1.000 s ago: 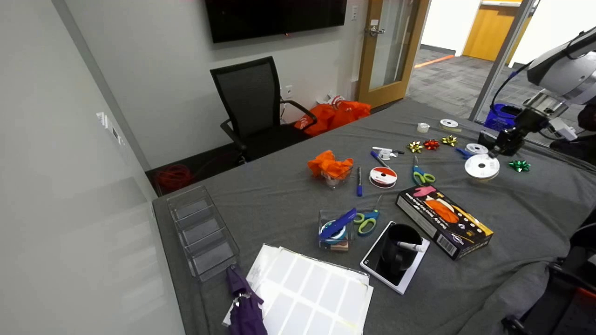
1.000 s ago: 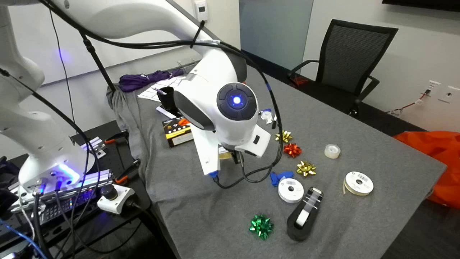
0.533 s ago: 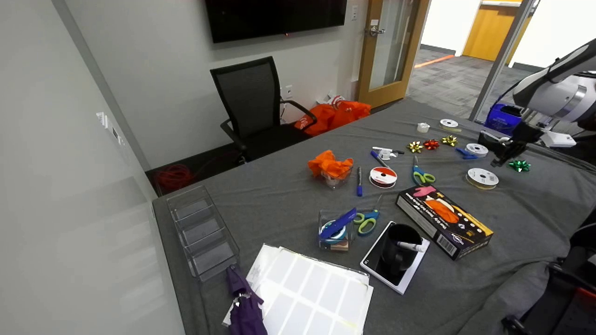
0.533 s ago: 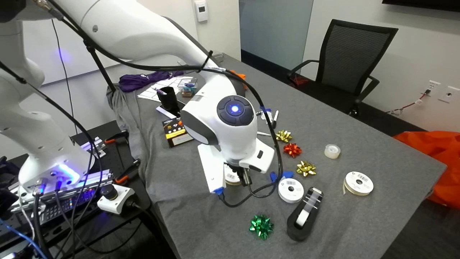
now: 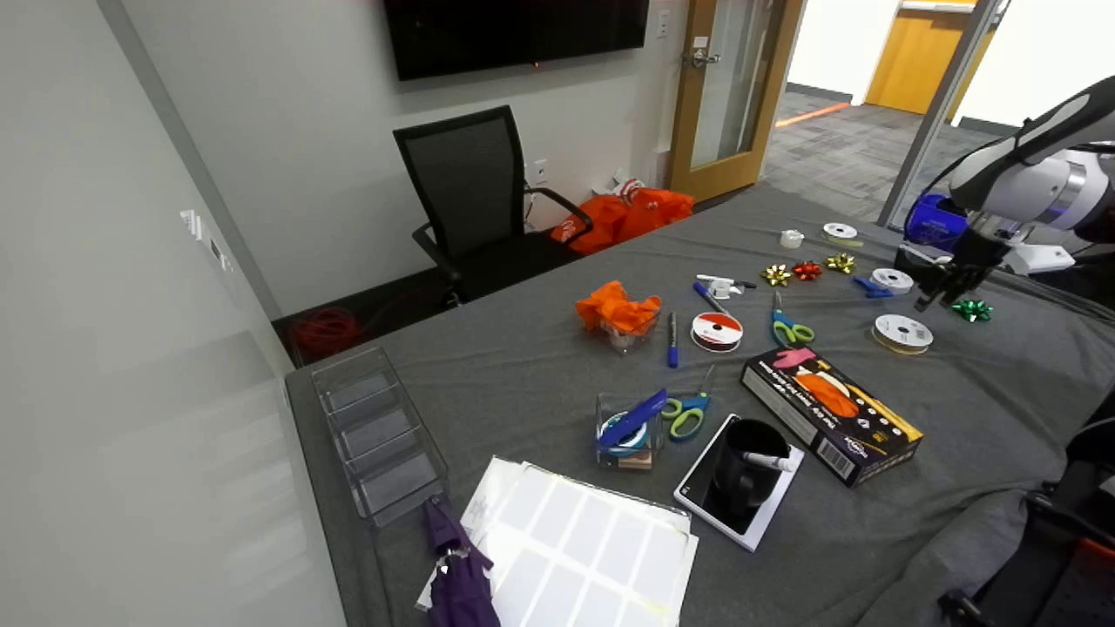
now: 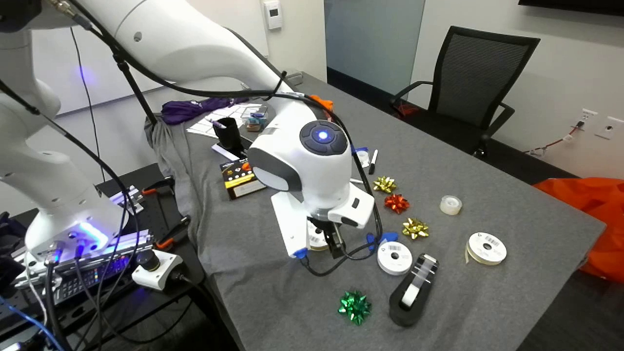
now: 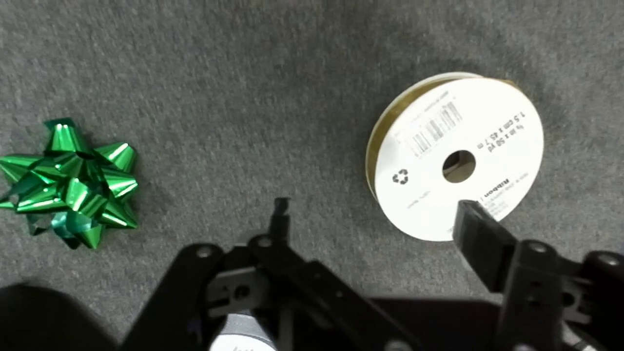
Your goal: Move the white disc under the box to the right.
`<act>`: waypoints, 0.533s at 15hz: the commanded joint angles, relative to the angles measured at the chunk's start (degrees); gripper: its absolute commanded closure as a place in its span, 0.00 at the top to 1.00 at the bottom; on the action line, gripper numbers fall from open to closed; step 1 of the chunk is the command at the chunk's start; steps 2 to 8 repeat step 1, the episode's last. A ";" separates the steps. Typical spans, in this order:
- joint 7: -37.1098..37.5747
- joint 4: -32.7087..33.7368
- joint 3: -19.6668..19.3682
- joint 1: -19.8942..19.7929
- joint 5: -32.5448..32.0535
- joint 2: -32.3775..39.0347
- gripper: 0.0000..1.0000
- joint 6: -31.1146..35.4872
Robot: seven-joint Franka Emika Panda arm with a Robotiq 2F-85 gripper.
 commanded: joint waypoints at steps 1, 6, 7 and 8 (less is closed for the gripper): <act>3.53 -2.48 0.46 0.29 -4.96 -2.69 1.00 1.08; 3.53 -2.48 0.46 0.29 -4.96 -2.69 1.00 1.08; 3.53 -2.48 0.46 0.29 -4.96 -2.69 1.00 1.08; 3.53 -2.48 0.46 0.29 -4.96 -2.69 1.00 1.08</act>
